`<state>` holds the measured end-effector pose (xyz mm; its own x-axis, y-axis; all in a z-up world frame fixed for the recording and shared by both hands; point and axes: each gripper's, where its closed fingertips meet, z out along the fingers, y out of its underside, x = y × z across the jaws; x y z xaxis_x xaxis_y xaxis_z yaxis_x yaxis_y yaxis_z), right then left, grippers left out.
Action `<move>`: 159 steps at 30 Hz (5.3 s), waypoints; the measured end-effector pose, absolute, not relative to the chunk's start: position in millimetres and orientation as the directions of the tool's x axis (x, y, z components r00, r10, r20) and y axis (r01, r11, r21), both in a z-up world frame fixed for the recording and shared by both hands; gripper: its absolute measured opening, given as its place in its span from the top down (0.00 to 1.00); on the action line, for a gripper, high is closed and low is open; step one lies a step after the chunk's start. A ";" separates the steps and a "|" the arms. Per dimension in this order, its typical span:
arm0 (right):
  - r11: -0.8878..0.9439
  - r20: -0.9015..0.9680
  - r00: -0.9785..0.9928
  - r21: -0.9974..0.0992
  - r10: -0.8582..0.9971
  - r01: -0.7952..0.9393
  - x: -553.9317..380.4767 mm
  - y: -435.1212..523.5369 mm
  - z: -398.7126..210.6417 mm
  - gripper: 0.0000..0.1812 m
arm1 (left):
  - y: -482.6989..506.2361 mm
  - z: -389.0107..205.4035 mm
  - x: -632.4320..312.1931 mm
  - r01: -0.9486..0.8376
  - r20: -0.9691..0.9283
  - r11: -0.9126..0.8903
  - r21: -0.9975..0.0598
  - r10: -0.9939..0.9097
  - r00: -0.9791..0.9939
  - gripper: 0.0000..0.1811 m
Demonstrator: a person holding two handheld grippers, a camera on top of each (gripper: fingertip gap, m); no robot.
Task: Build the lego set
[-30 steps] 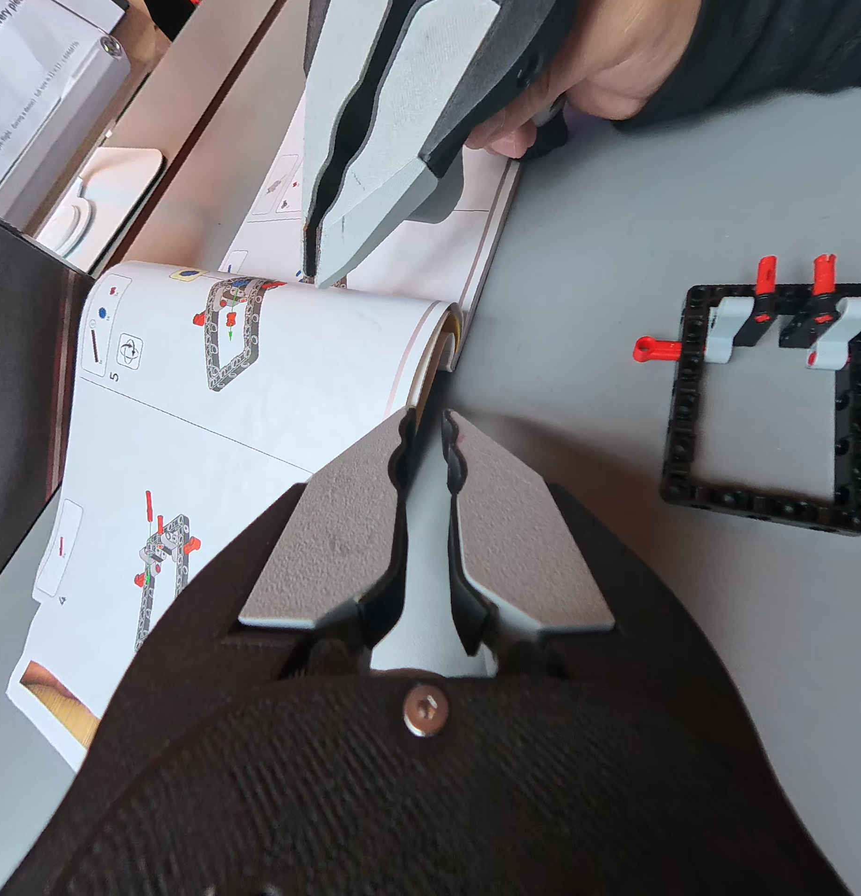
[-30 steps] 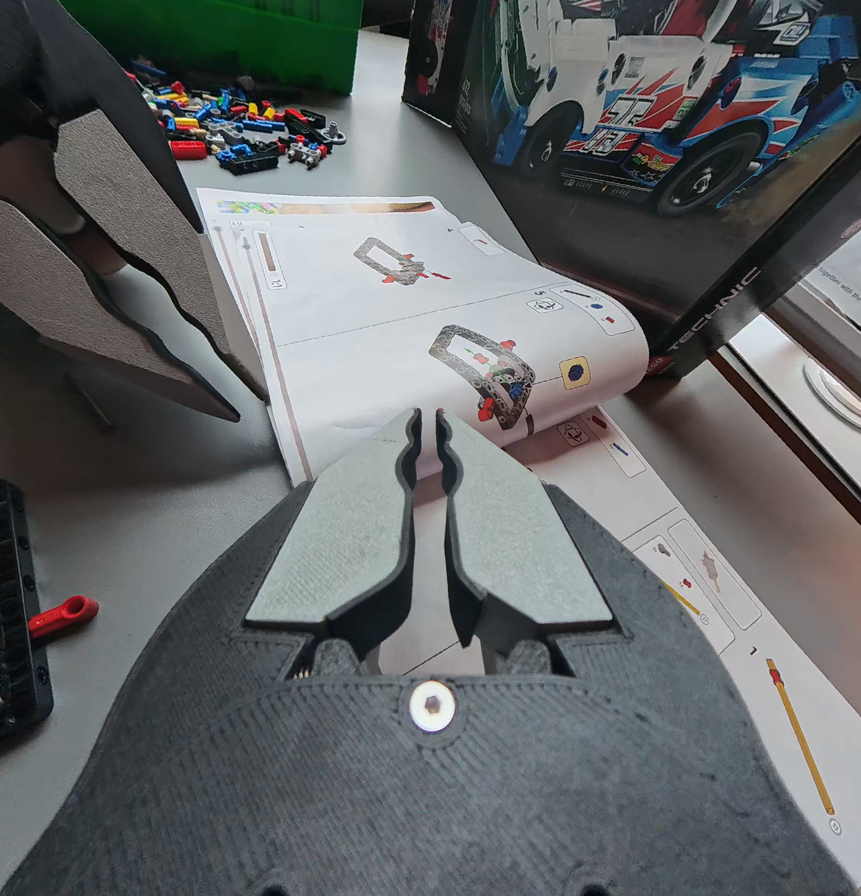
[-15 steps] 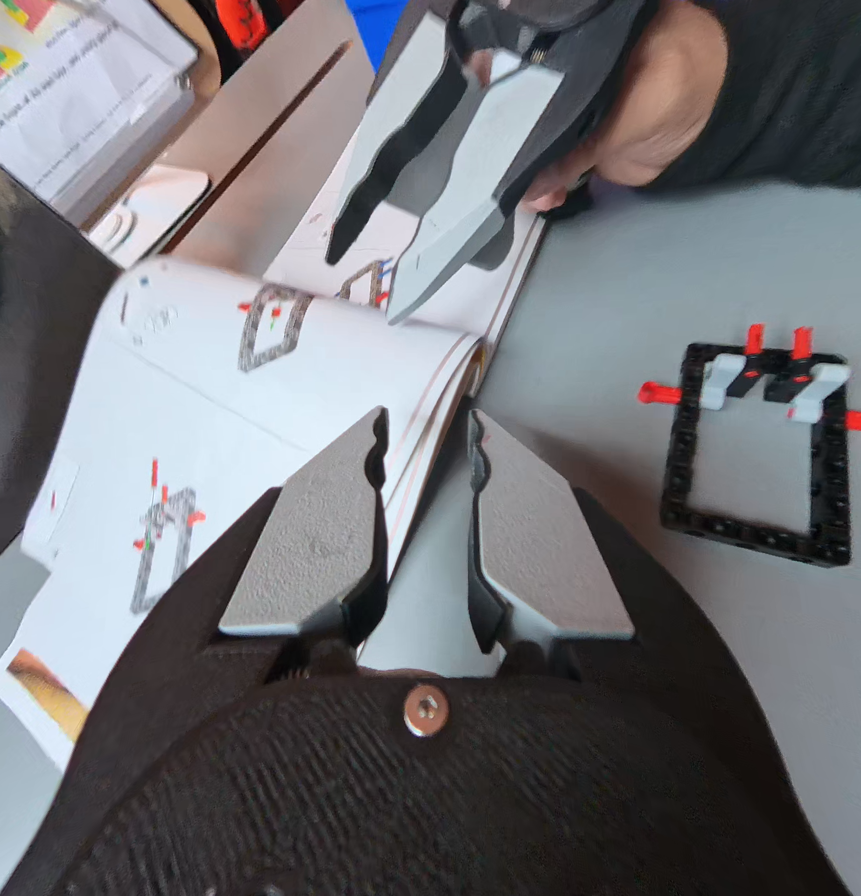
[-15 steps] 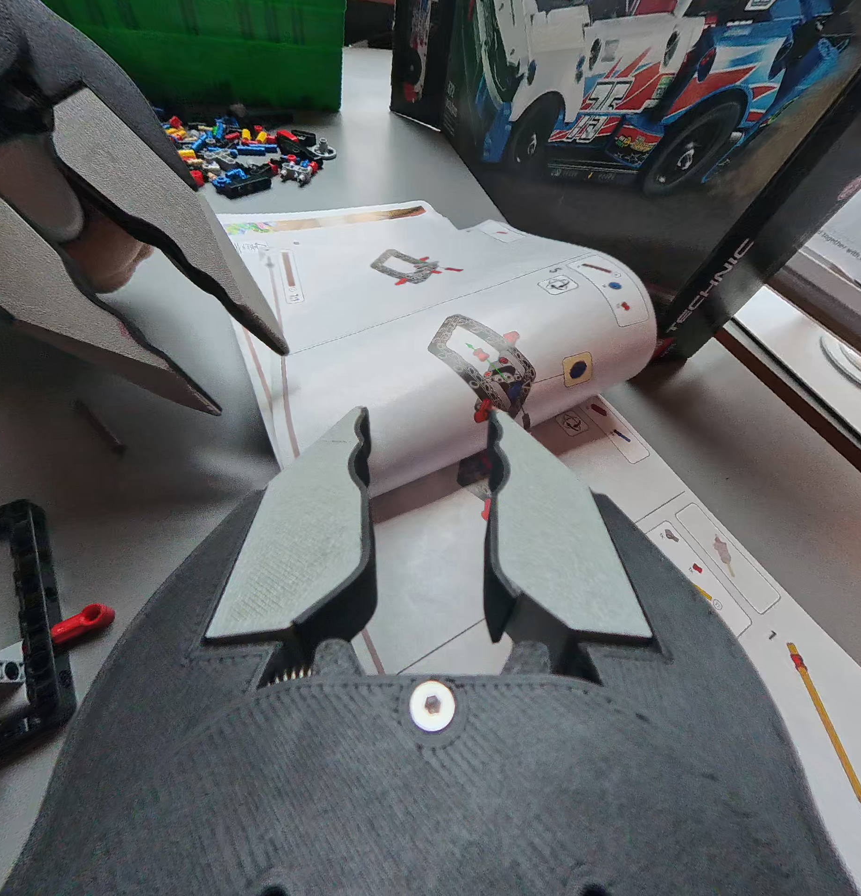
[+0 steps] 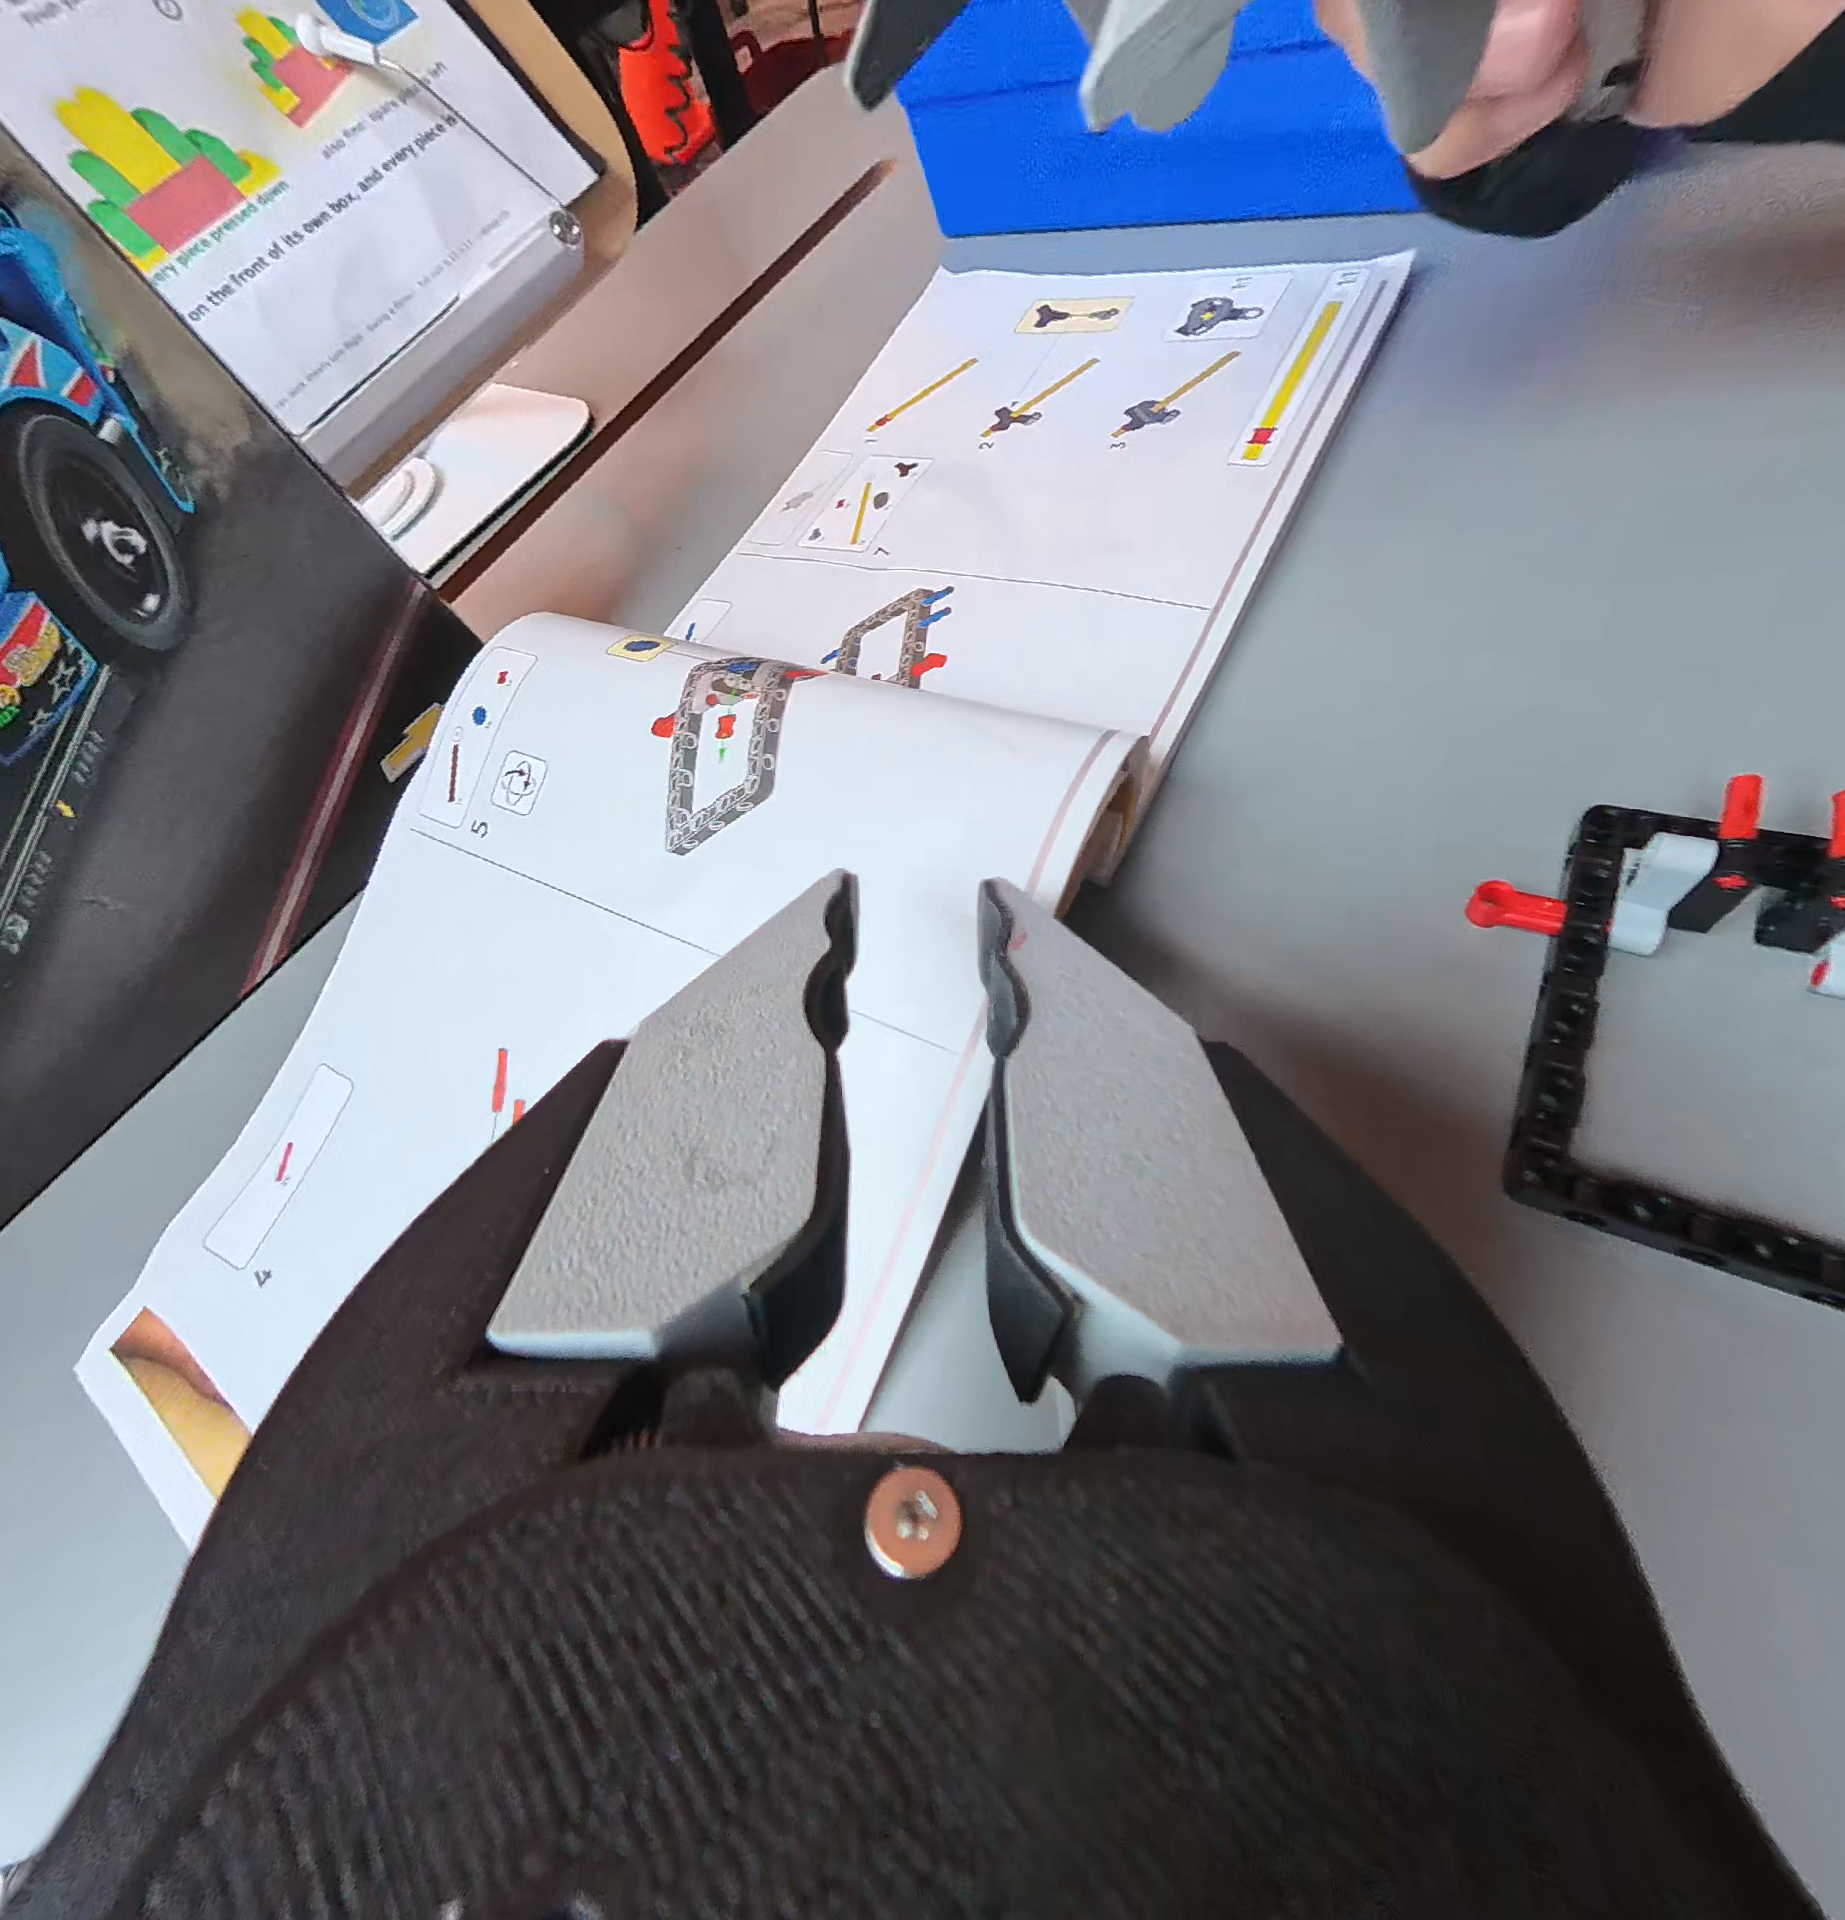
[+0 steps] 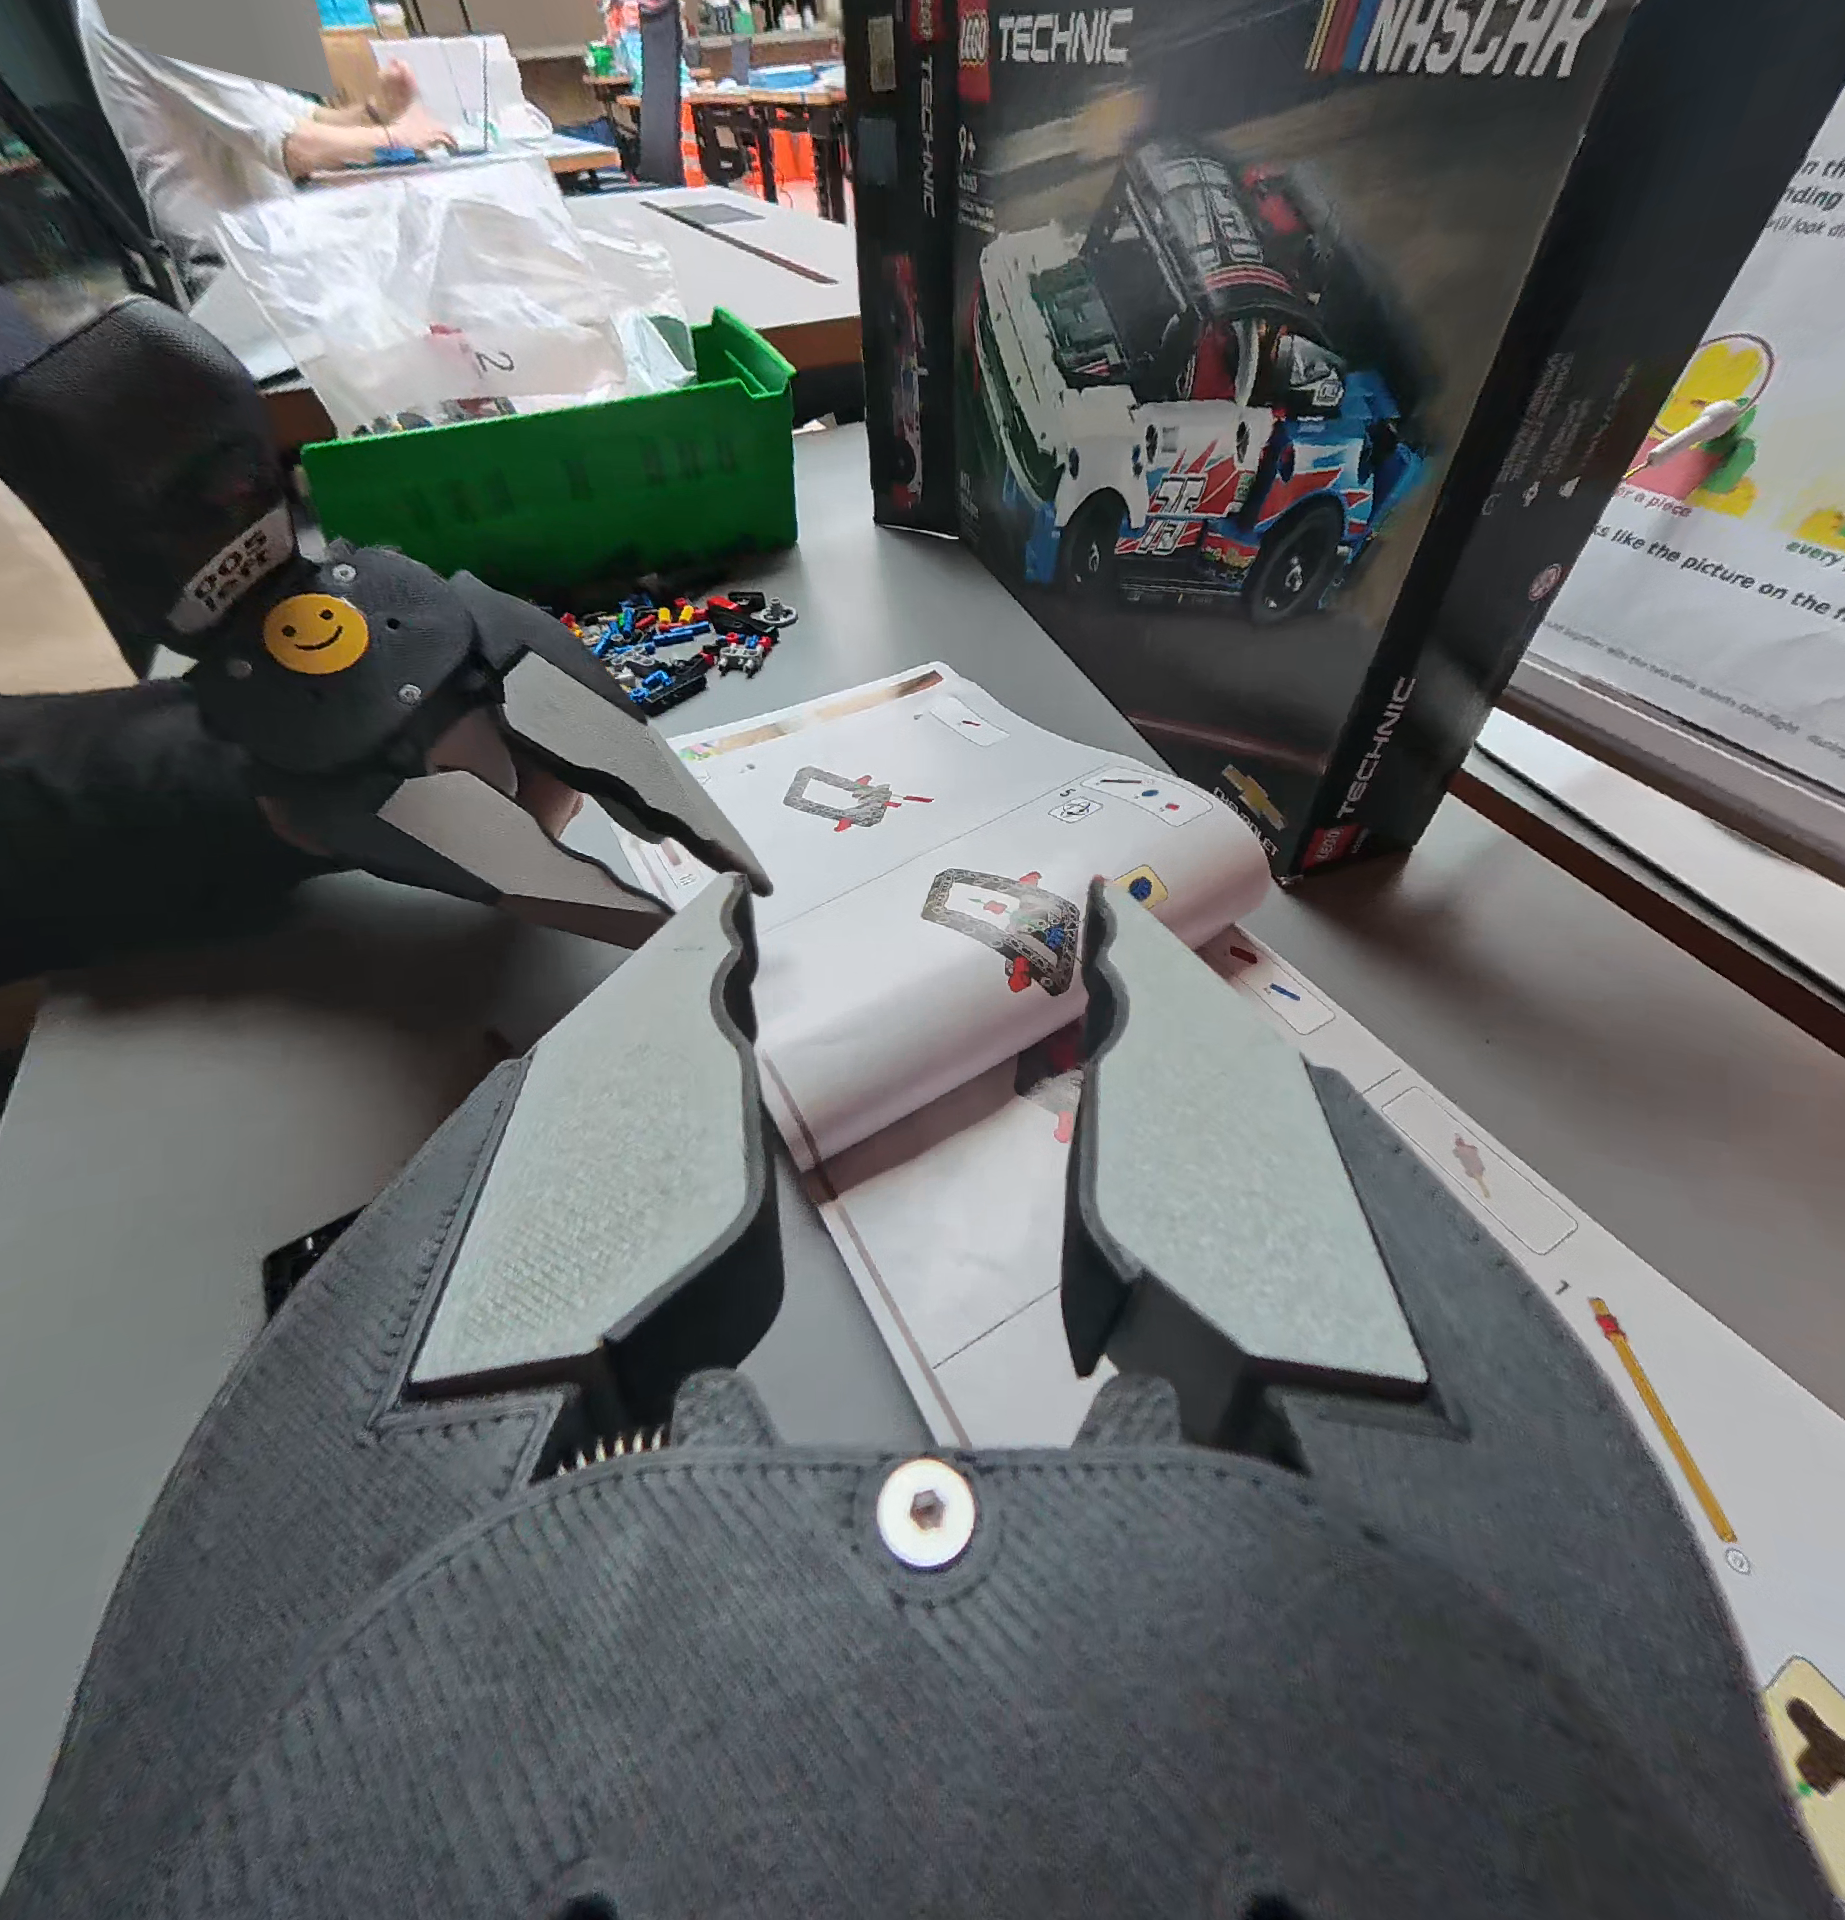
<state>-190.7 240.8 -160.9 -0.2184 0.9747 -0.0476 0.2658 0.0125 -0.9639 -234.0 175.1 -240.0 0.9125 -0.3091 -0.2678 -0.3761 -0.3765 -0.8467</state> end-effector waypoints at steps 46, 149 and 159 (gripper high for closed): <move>0.093 -0.131 -0.352 -0.829 0.927 0.552 -210.9 188.8 -269.7 0.81 | 172.4 -248.6 -264.1 -0.243 -0.149 -0.494 -0.835 -0.222 0.964 0.89; 0.103 -0.088 -0.449 -0.918 0.889 0.384 -206.0 177.2 -236.2 0.85 | 120.5 -269.1 -187.0 -0.371 0.114 -0.570 -0.734 -0.641 0.759 0.99; 0.094 -0.092 -0.509 -0.940 0.856 0.328 -202.1 164.9 -224.2 0.85 | 141.0 -233.8 -206.8 -0.254 0.050 -0.460 -0.851 -0.551 0.833 0.99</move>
<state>-202.1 164.9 -224.2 -0.5095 0.8556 -0.0916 0.3276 0.0944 -0.9401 -206.8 141.0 -233.8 0.8331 -0.5508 0.0498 -0.2536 -0.4604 -0.8507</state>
